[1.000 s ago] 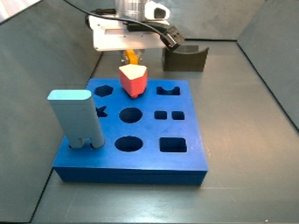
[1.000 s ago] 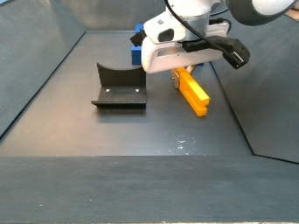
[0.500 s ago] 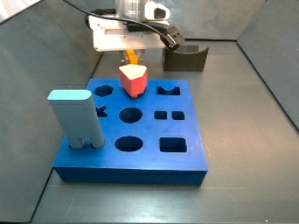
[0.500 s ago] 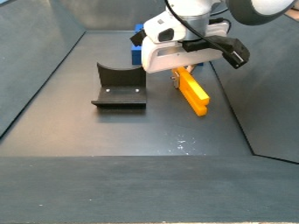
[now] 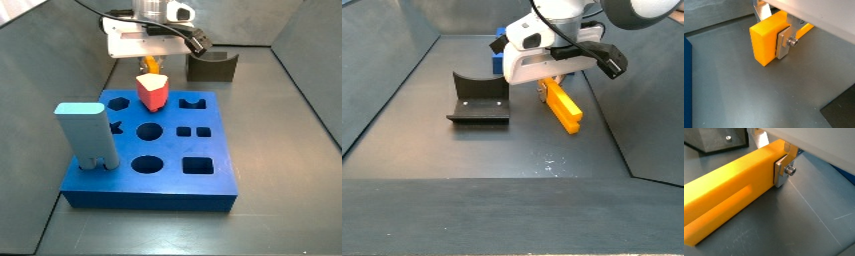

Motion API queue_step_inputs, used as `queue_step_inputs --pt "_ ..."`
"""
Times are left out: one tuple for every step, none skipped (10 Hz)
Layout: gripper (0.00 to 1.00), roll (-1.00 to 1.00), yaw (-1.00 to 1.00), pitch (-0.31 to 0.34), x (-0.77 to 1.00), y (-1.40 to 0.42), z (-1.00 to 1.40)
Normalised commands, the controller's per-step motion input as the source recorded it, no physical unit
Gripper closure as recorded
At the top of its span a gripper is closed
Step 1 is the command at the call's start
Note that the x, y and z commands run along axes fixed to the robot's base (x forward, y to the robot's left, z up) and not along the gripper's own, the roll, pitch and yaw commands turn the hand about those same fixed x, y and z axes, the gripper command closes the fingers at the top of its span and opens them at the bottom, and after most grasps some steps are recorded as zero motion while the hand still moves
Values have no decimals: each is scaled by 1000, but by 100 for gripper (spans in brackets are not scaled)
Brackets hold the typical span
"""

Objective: Pick up the double-square object. Move up. Place the double-square object on the fixture. Regrasp the double-square object. Move to above the board. Insert the double-square object.
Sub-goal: Pick up the double-square object, then move up.

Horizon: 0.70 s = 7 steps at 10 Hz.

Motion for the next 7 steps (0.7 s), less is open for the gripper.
queue_step_inputs --pt "100 0 0 0 0 0 0" --pt "100 0 0 0 0 0 0" --pt "100 0 0 0 0 0 0" --pt "100 0 0 0 0 0 0" --pt "100 0 0 0 0 0 833" --pt "100 -1 -38 -1 0 -10 837" --pt "100 -20 -29 24 -35 -18 685"
